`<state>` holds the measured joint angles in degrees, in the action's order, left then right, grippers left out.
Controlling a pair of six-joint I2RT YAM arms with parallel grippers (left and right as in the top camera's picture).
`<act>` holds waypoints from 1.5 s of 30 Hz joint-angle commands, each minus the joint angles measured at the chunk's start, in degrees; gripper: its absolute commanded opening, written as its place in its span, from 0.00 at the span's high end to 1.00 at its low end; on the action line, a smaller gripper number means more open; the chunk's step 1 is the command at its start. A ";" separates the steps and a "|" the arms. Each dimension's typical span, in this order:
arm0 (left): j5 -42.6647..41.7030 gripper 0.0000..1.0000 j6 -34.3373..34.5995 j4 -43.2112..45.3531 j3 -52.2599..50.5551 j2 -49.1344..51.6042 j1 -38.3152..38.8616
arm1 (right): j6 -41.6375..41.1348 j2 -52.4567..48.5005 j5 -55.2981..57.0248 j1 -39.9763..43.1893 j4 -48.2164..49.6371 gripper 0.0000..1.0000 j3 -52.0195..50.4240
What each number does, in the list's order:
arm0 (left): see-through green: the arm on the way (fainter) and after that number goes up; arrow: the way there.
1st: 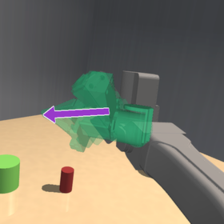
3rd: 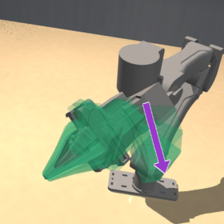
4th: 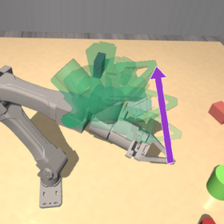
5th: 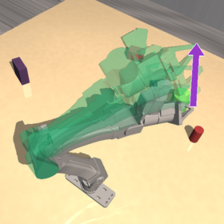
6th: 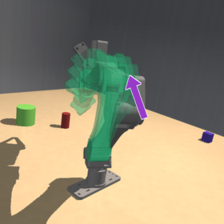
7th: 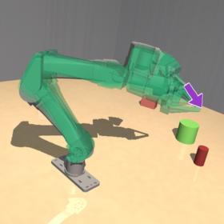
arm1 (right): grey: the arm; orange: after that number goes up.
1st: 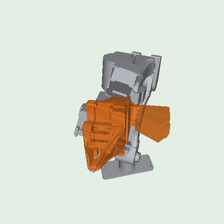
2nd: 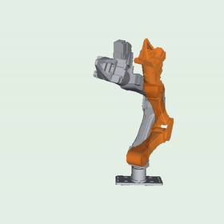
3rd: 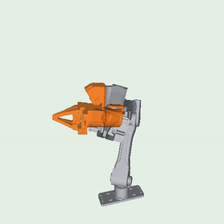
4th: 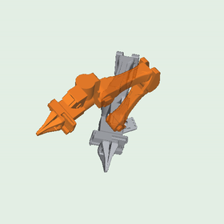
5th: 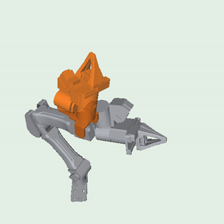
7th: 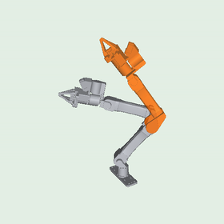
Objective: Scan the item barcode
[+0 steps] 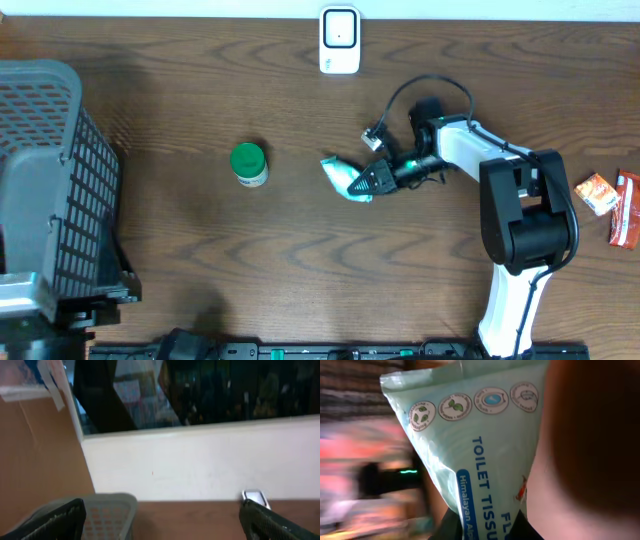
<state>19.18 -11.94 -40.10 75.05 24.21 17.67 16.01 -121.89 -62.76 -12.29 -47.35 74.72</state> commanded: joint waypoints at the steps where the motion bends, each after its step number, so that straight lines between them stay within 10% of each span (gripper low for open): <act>1: -0.48 0.02 -0.46 -1.60 0.00 -0.28 -0.24 | 1.05 0.13 -16.90 1.64 -4.76 0.99 0.17; 23: -0.50 0.02 -0.44 -22.36 0.00 -0.28 -0.24 | -4.79 0.13 -26.71 -3.02 -30.32 0.99 0.17; 45: -0.50 0.02 -0.44 -22.88 0.00 -0.28 -0.24 | 2.86 0.33 -25.14 -4.50 -32.46 0.99 7.65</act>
<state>19.18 -12.08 -62.92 74.96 24.21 17.67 17.30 -121.89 -87.00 -16.49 -81.03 79.99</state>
